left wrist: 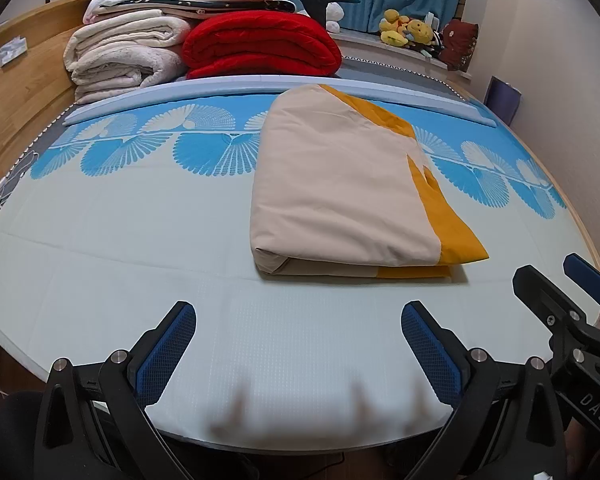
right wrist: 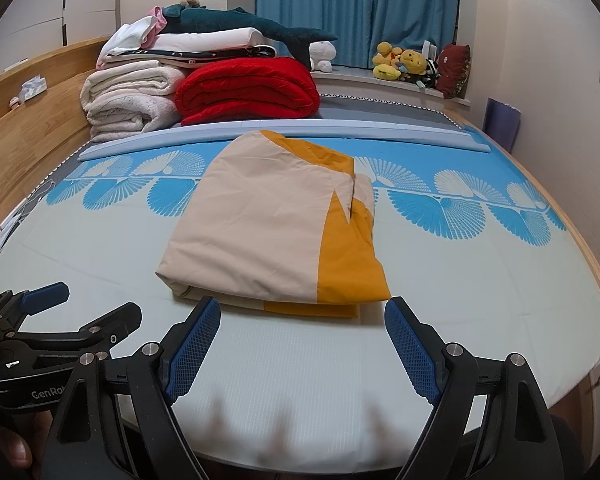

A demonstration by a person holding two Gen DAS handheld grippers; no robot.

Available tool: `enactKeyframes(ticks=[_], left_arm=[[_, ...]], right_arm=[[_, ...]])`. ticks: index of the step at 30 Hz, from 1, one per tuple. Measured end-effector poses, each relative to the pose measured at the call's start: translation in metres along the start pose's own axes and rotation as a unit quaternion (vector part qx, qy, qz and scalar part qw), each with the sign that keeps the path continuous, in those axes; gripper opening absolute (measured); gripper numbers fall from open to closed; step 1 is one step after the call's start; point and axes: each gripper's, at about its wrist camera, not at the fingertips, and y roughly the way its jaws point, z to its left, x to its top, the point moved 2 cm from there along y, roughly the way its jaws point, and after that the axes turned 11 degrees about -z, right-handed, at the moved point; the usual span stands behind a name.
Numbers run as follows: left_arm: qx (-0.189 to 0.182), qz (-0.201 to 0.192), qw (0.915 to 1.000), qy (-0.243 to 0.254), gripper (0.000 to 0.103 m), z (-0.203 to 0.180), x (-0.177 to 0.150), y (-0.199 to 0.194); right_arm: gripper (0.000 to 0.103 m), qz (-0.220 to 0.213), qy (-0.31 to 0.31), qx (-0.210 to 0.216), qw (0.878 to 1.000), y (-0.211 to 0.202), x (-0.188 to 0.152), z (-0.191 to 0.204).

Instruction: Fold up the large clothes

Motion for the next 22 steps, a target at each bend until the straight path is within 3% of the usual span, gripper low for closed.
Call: enactKeyframes(ticks=[22], left_arm=[[-0.003, 0.003, 1.0000, 0.000, 0.102, -0.0043, -0.0040, 0.0006]], right_arm=[[0.085, 0.001, 0.000, 0.000, 1.000, -0.0003, -0.0001, 0.0017]])
